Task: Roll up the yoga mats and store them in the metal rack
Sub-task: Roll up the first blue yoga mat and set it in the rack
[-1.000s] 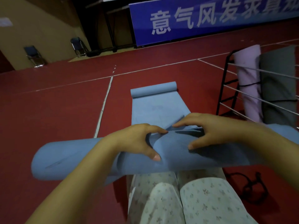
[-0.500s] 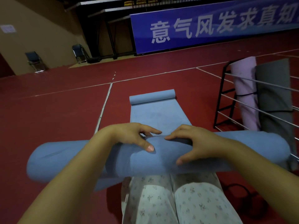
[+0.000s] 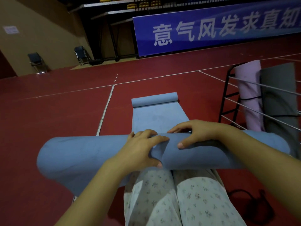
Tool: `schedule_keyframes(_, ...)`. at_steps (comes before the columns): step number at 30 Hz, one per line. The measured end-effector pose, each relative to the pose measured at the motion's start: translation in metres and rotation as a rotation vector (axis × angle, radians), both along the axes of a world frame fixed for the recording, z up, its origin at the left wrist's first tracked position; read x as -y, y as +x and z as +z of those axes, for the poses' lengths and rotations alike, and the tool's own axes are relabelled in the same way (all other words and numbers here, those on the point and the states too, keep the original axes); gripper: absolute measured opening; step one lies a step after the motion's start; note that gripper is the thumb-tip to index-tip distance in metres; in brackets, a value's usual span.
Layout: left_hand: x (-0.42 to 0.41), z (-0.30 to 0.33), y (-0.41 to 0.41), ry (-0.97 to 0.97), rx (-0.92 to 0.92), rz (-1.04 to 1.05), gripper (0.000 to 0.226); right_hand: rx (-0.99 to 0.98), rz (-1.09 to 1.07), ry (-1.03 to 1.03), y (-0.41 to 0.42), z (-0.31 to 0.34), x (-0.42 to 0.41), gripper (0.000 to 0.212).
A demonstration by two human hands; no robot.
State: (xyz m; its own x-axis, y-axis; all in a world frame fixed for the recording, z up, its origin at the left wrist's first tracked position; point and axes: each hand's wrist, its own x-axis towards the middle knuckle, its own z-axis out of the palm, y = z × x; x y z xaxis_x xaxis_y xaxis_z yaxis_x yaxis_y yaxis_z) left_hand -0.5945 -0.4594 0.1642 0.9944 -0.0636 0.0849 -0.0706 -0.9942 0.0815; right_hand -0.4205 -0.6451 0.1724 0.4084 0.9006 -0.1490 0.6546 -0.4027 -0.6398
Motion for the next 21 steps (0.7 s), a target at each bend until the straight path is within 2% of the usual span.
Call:
schedule_keyframes(4, -0.012, 0.005, 0.015, -0.167, -0.053, -0.024, 0.076, 0.09, -0.069, 0.069, -0.003, -0.002, 0.0, 0.05)
schedule_keyframes(7, -0.021, 0.008, 0.025, -0.268, -0.097, -0.03, 0.074, 0.352, -0.087, 0.173, -0.013, -0.005, 0.008, 0.05)
schedule_keyframes(9, -0.026, 0.01, 0.033, -0.295, -0.134, -0.029, 0.072, 0.455, -0.041, 0.213, -0.022, -0.006, 0.011, 0.052)
schedule_keyframes(17, -0.038, 0.024, 0.06, -0.476, -0.339, 0.011, 0.07, 0.627, -0.043, 0.129, -0.032, -0.032, 0.008, 0.074)
schedule_keyframes(21, -0.042, 0.021, 0.061, -0.465, -0.328, 0.037, 0.072, 0.637, -0.054, 0.116, -0.027, -0.029, 0.002, 0.071)
